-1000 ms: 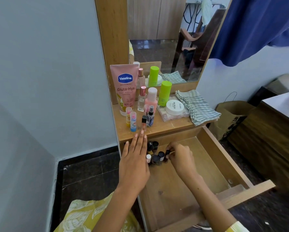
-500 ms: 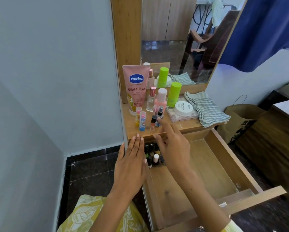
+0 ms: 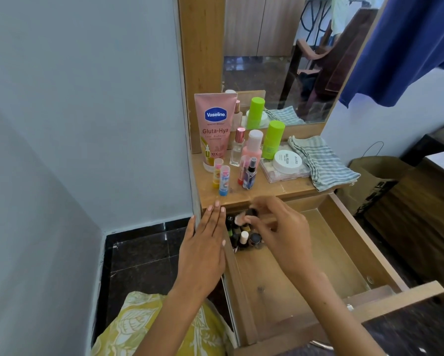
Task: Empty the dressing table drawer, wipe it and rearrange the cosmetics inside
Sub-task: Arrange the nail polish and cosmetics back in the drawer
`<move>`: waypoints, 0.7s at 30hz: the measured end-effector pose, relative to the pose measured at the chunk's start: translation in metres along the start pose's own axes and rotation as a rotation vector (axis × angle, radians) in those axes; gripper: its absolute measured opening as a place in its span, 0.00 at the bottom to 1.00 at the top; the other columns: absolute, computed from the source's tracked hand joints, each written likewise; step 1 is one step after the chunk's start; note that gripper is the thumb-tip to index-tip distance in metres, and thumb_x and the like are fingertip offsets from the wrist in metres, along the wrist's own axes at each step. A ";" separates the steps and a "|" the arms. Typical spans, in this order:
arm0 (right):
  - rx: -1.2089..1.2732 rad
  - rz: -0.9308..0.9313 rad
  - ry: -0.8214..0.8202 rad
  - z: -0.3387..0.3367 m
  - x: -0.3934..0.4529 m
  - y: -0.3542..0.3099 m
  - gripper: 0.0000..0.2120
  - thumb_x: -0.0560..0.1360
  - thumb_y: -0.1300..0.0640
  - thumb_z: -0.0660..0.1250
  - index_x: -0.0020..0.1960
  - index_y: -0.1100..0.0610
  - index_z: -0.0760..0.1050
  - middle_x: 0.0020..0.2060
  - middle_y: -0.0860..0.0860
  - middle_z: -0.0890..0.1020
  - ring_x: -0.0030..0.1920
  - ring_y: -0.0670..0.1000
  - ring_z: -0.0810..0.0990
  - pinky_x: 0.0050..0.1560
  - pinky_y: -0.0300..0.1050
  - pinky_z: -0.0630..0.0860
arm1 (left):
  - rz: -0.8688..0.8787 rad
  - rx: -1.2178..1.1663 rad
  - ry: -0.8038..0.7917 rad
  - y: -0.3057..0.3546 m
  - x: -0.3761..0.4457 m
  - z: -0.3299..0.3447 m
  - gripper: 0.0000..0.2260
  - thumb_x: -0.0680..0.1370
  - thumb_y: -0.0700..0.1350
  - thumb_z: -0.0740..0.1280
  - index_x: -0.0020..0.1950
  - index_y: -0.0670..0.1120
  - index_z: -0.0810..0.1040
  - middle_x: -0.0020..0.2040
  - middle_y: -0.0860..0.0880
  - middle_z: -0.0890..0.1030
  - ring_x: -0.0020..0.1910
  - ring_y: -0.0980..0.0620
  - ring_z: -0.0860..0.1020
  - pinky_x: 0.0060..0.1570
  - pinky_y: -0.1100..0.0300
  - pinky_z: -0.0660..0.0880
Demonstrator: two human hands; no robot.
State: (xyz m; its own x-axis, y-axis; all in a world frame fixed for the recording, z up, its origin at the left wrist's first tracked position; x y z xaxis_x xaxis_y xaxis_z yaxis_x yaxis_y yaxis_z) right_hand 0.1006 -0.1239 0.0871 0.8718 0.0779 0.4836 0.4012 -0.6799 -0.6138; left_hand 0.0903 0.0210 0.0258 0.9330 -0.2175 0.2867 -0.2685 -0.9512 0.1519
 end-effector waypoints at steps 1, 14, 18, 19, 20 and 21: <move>0.007 0.023 -0.042 -0.003 -0.004 0.002 0.13 0.70 0.54 0.74 0.52 0.48 0.77 0.43 0.40 0.81 0.40 0.40 0.80 0.37 0.35 0.76 | -0.003 -0.002 -0.003 0.000 0.000 0.001 0.26 0.73 0.44 0.66 0.71 0.41 0.67 0.71 0.44 0.68 0.70 0.48 0.67 0.65 0.45 0.64; -0.312 0.057 -0.517 0.066 -0.037 0.034 0.09 0.72 0.56 0.71 0.52 0.50 0.80 0.48 0.45 0.83 0.50 0.45 0.81 0.47 0.36 0.73 | -0.031 -0.040 -0.029 0.002 -0.001 -0.005 0.27 0.82 0.45 0.52 0.75 0.47 0.40 0.76 0.50 0.40 0.75 0.53 0.40 0.70 0.54 0.36; -0.337 0.036 -0.530 0.074 -0.039 0.035 0.10 0.74 0.56 0.69 0.55 0.49 0.78 0.50 0.46 0.83 0.52 0.47 0.81 0.50 0.44 0.78 | -0.029 -0.015 -0.071 0.002 0.000 -0.003 0.27 0.82 0.46 0.51 0.75 0.47 0.38 0.76 0.50 0.39 0.75 0.54 0.41 0.71 0.52 0.38; -0.339 0.040 -0.529 0.074 -0.039 0.036 0.11 0.74 0.57 0.69 0.55 0.49 0.78 0.50 0.47 0.83 0.52 0.48 0.81 0.50 0.46 0.78 | -0.022 -0.024 -0.063 0.001 0.001 -0.005 0.27 0.81 0.45 0.53 0.76 0.46 0.43 0.77 0.49 0.45 0.76 0.53 0.47 0.71 0.51 0.43; -0.333 0.040 -0.523 0.073 -0.040 0.037 0.10 0.74 0.57 0.69 0.55 0.50 0.78 0.49 0.47 0.83 0.51 0.48 0.81 0.50 0.47 0.79 | -0.023 -0.047 -0.033 0.001 0.002 -0.010 0.26 0.80 0.44 0.57 0.76 0.45 0.51 0.76 0.48 0.55 0.75 0.52 0.56 0.71 0.50 0.50; -0.323 0.040 -0.513 0.072 -0.040 0.037 0.10 0.73 0.57 0.69 0.54 0.50 0.78 0.48 0.47 0.84 0.51 0.48 0.82 0.49 0.46 0.79 | -0.022 -0.082 0.018 0.000 0.002 -0.014 0.25 0.79 0.43 0.60 0.75 0.44 0.58 0.74 0.47 0.64 0.72 0.50 0.64 0.69 0.49 0.58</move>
State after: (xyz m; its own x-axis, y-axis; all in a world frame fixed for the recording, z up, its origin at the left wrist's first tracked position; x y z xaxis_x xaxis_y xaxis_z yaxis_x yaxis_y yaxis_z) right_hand 0.1009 -0.1001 0.0003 0.9409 0.3347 0.0519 0.3298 -0.8703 -0.3659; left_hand 0.0893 0.0237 0.0394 0.9345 -0.1924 0.2995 -0.2676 -0.9344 0.2349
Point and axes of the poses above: each hand's wrist, its own x-axis towards the middle knuckle, its own z-axis out of the palm, y = z × x, the point moved 7 cm from there along x, towards the middle knuckle
